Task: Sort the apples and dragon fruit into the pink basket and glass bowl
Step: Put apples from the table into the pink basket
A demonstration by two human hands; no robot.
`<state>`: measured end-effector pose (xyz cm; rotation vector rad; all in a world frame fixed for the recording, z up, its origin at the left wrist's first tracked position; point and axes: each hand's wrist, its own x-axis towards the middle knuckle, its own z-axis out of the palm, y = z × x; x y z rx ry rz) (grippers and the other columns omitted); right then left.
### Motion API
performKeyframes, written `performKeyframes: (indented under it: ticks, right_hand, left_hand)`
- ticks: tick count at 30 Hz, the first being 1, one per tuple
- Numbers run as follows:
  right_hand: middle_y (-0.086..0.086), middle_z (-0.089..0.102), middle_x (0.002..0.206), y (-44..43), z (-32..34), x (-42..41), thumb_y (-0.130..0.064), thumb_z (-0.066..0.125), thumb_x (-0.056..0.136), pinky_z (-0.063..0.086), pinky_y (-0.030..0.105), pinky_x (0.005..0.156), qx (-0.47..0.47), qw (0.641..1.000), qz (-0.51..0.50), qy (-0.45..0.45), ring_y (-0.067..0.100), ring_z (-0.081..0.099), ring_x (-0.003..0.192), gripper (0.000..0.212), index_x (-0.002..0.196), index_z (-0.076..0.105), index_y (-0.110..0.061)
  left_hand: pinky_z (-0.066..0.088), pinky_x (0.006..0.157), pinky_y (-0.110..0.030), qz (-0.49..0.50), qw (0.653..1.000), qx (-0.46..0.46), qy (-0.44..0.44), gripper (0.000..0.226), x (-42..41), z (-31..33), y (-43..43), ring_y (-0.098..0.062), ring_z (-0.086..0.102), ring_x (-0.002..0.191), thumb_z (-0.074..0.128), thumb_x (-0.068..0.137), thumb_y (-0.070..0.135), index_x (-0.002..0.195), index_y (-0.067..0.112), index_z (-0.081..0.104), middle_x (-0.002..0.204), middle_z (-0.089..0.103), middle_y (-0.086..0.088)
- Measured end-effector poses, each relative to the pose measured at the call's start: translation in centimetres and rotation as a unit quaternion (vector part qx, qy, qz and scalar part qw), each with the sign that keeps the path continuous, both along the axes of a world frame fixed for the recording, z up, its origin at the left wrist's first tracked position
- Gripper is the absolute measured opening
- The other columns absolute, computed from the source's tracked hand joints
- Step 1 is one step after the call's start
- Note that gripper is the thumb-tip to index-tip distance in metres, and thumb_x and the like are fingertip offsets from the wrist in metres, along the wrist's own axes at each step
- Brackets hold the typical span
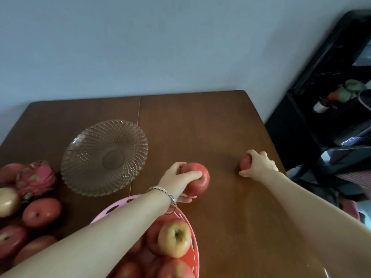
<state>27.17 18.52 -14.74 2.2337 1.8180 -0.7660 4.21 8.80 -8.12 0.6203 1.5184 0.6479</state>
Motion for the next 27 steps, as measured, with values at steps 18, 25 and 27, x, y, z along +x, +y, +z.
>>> performKeyframes:
  ticks: [18,25,27]
  right_hand:
    - [-0.006,0.051,0.111,-14.1,8.6,-12.3,-0.034,0.081,0.063,0.041,0.016,0.075,0.067,0.941,0.098,0.316,0.011,0.053,0.097,0.066,0.120,0.048,-0.031]
    - [-0.001,0.037,0.125,-16.8,7.6,-16.4,-0.035,0.076,0.063,0.047,0.036,0.093,0.083,0.944,0.237,0.213,0.022,0.045,0.114,0.074,0.128,0.041,-0.036]
    - [0.001,0.033,0.126,-17.0,7.2,-17.9,-0.035,0.074,0.064,0.049,0.038,0.090,0.091,0.940,0.277,0.174,0.024,0.042,0.114,0.075,0.131,0.040,-0.036]
  left_hand:
    - [0.056,0.062,-0.032,-0.089,0.934,0.079,0.336,0.049,-12.6,0.0,-11.8,-0.026,0.066,0.081,0.074,0.061,0.035,0.105,0.031,0.053,0.099,0.058,0.000]
    - [0.046,0.087,-0.036,-0.228,0.840,0.096,0.483,0.065,-12.1,-1.5,-12.6,-0.031,0.053,0.110,0.064,0.071,0.043,0.129,0.024,0.042,0.118,0.051,-0.006]
    - [0.046,0.090,-0.036,-0.237,0.821,0.120,0.505,0.066,-12.0,-1.8,-12.9,-0.029,0.048,0.111,0.064,0.073,0.043,0.134,0.028,0.041,0.124,0.040,-0.005]
